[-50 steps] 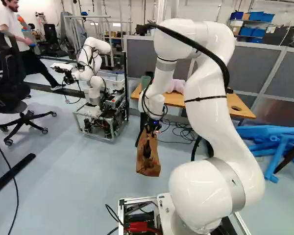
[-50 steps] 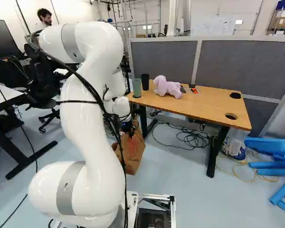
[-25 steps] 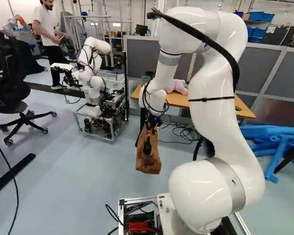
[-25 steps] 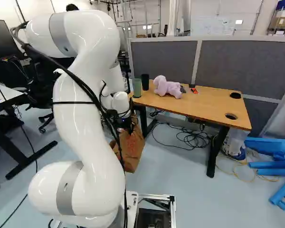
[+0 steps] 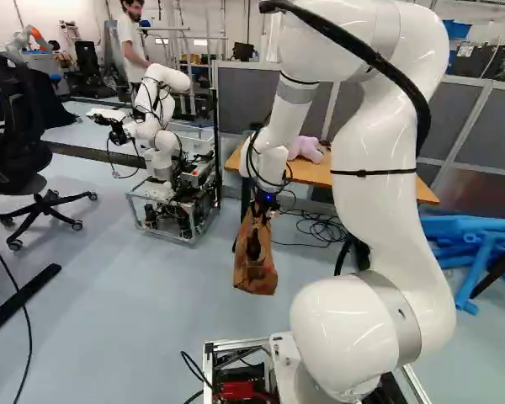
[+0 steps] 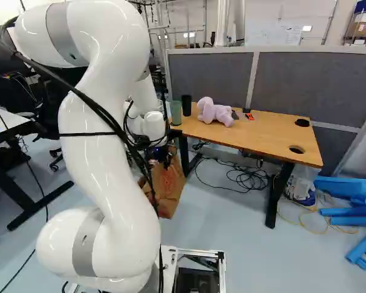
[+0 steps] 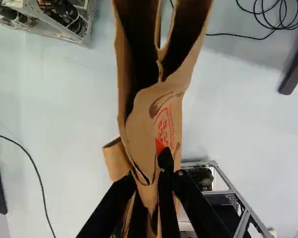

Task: Pick up the bag on the ground and place it on the table

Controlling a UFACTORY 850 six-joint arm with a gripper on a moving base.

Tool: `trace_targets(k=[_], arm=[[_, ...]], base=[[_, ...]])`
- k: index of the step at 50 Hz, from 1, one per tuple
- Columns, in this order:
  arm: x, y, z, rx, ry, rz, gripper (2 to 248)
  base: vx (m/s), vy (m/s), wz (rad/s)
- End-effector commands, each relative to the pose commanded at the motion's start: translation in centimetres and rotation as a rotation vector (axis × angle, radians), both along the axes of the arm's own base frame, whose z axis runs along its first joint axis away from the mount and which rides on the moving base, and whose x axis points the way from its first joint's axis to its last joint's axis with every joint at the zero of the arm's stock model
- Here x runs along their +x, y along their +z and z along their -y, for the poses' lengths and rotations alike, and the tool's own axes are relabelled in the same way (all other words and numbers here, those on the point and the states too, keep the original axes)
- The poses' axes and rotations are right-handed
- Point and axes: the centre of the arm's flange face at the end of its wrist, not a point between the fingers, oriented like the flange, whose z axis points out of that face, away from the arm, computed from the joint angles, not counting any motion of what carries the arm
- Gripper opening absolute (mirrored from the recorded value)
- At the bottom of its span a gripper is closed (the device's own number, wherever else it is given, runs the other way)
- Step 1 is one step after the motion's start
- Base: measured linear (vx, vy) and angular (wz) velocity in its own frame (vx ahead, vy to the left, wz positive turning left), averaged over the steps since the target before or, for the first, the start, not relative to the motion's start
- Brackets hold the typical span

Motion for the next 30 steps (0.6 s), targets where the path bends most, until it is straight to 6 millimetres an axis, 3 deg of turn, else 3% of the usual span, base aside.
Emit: trace_targets(k=[30], arm=[[-0.6,4.3,0.1,0.011,0.001,-0.005,21]], base=[[0.000,0.000,0.000]])
